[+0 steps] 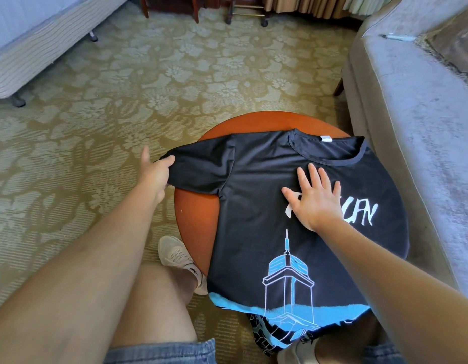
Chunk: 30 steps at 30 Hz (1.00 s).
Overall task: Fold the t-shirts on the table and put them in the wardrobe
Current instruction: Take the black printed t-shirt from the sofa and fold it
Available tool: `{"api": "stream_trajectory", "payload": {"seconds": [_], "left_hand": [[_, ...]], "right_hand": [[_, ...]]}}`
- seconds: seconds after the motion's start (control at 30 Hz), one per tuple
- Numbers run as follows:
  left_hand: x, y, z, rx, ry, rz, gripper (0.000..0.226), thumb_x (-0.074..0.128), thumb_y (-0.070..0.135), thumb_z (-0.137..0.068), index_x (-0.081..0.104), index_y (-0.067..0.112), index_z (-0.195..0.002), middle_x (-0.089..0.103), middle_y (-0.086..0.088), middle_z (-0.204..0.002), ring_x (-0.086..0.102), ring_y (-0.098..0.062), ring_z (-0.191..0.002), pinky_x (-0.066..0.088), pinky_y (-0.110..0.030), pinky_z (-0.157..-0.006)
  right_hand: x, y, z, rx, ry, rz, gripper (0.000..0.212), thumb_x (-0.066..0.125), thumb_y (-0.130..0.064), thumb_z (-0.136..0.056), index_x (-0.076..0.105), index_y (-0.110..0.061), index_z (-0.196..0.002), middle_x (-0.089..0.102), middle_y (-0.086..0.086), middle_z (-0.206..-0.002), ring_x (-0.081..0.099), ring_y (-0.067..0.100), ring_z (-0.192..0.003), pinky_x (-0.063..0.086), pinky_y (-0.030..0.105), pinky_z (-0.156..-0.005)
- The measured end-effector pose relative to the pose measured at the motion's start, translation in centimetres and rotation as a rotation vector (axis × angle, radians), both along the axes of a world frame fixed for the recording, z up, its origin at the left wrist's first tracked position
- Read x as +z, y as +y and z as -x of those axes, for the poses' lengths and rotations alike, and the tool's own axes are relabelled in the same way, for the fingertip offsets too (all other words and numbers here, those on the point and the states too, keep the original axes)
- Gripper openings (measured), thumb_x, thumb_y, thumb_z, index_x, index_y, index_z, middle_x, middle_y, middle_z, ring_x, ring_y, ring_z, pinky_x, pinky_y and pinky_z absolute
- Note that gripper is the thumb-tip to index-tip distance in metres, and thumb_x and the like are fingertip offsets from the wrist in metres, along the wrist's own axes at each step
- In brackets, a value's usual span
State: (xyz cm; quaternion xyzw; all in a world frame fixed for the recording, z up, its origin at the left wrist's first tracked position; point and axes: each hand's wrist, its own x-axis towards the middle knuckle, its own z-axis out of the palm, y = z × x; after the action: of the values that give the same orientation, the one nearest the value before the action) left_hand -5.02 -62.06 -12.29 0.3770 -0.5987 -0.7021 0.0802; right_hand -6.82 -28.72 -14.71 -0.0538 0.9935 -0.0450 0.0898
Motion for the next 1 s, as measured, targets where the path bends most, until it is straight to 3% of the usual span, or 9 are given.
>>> {"api": "stream_trajectory", "payload": {"seconds": [0.17, 0.27, 0.4, 0.5, 0.6, 0.77, 0.83, 0.9, 1.0], "left_hand": [[1.6, -0.5, -0.6, -0.212, -0.034, -0.236, 0.089, 0.047, -0.011, -0.095, 0.002, 0.038, -0.155, 0.013, -0.016, -0.161, 0.048, -0.033, -0.131, 0.051, -0.042, -0.087], [1.7, -2.0, -1.0, -0.273, -0.039, -0.276, 0.085, 0.044, -0.012, -0.096, 0.008, 0.039, -0.154, 0.008, -0.018, -0.162, 0.044, -0.035, -0.134, 0.052, -0.043, -0.081], [0.7, -3.6, -1.3, -0.276, -0.097, 0.071, 0.074, 0.053, -0.009, -0.092, 0.036, 0.035, -0.148, 0.026, -0.013, -0.158, 0.048, -0.029, -0.130, 0.045, -0.045, -0.105], [1.3, -3.5, -1.7, -0.185, -0.144, 0.377, 0.052, 0.055, 0.000, -0.094, 0.049, 0.021, -0.142, 0.044, -0.008, -0.149, 0.047, -0.025, -0.131, 0.041, -0.032, -0.107], [2.8, -3.0, -2.0, -0.153, -0.127, 0.675, 0.046, 0.052, 0.005, -0.096, 0.049, 0.011, -0.142, 0.049, -0.009, -0.145, 0.048, -0.026, -0.131, 0.040, -0.032, -0.107], [6.0, -0.3, -1.5, -0.304, -0.027, 1.101, 0.045, 0.053, 0.009, -0.096, 0.049, 0.010, -0.141, 0.044, -0.010, -0.147, 0.044, -0.029, -0.133, 0.034, -0.034, -0.109], [7.3, 2.7, -1.4, -0.442, 0.110, 1.133, 0.052, 0.057, 0.013, -0.095, 0.044, 0.014, -0.145, 0.032, -0.006, -0.153, 0.043, -0.026, -0.133, 0.033, -0.031, -0.108], [8.1, 6.4, -1.8, -0.539, 0.309, 1.084, 0.076, 0.066, 0.031, -0.089, 0.025, 0.025, -0.153, 0.012, 0.006, -0.157, 0.047, -0.024, -0.128, 0.041, -0.034, -0.104], [8.8, 9.9, -1.5, -0.285, 0.480, 0.935, 0.083, 0.058, 0.046, -0.090, 0.011, 0.027, -0.155, 0.005, 0.005, -0.160, 0.036, -0.029, -0.139, 0.039, -0.045, -0.110]], "right_hand": [[0.2, -0.5, -0.1, -0.015, -0.019, -0.020, 0.075, 0.017, -0.066, -0.094, 0.004, -0.026, -0.156, -0.006, -0.001, -0.164, -0.010, 0.021, -0.150, -0.001, 0.052, -0.120], [0.3, -1.3, -0.1, -0.022, -0.022, -0.029, 0.075, 0.019, -0.065, -0.095, 0.004, -0.025, -0.156, -0.007, -0.001, -0.164, -0.009, 0.022, -0.150, 0.000, 0.052, -0.120], [0.3, -2.8, 0.0, -0.007, -0.019, -0.035, 0.075, 0.019, -0.065, -0.095, 0.004, -0.025, -0.157, -0.007, -0.001, -0.164, -0.009, 0.022, -0.150, 0.001, 0.052, -0.120], [0.3, -4.5, 0.0, 0.007, -0.023, -0.043, 0.075, 0.019, -0.065, -0.095, 0.003, -0.024, -0.156, -0.007, 0.000, -0.164, -0.009, 0.022, -0.150, 0.000, 0.052, -0.119], [0.3, -6.4, 0.0, 0.028, -0.028, -0.045, 0.076, 0.017, -0.066, -0.095, 0.002, -0.024, -0.156, -0.008, 0.001, -0.164, -0.010, 0.024, -0.150, 0.000, 0.053, -0.119], [0.4, -8.2, 0.0, 0.043, -0.062, -0.035, 0.076, 0.016, -0.065, -0.096, -0.001, -0.022, -0.156, -0.011, 0.002, -0.163, -0.012, 0.026, -0.149, 0.000, 0.055, -0.119], [0.8, -8.4, 0.1, 0.050, -0.110, -0.036, 0.078, 0.017, -0.066, -0.095, -0.003, -0.022, -0.156, -0.013, 0.003, -0.163, -0.013, 0.026, -0.149, 0.000, 0.055, -0.119], [1.4, -7.9, 0.2, 0.076, -0.166, -0.016, 0.081, 0.018, -0.069, -0.094, -0.006, -0.022, -0.156, -0.017, 0.003, -0.162, -0.016, 0.025, -0.149, -0.001, 0.055, -0.119], [2.4, -5.7, -0.4, 0.069, -0.095, 0.098, 0.083, 0.023, -0.068, -0.095, -0.006, -0.019, -0.156, -0.015, 0.002, -0.163, -0.014, 0.021, -0.149, -0.002, 0.052, -0.120]]}}
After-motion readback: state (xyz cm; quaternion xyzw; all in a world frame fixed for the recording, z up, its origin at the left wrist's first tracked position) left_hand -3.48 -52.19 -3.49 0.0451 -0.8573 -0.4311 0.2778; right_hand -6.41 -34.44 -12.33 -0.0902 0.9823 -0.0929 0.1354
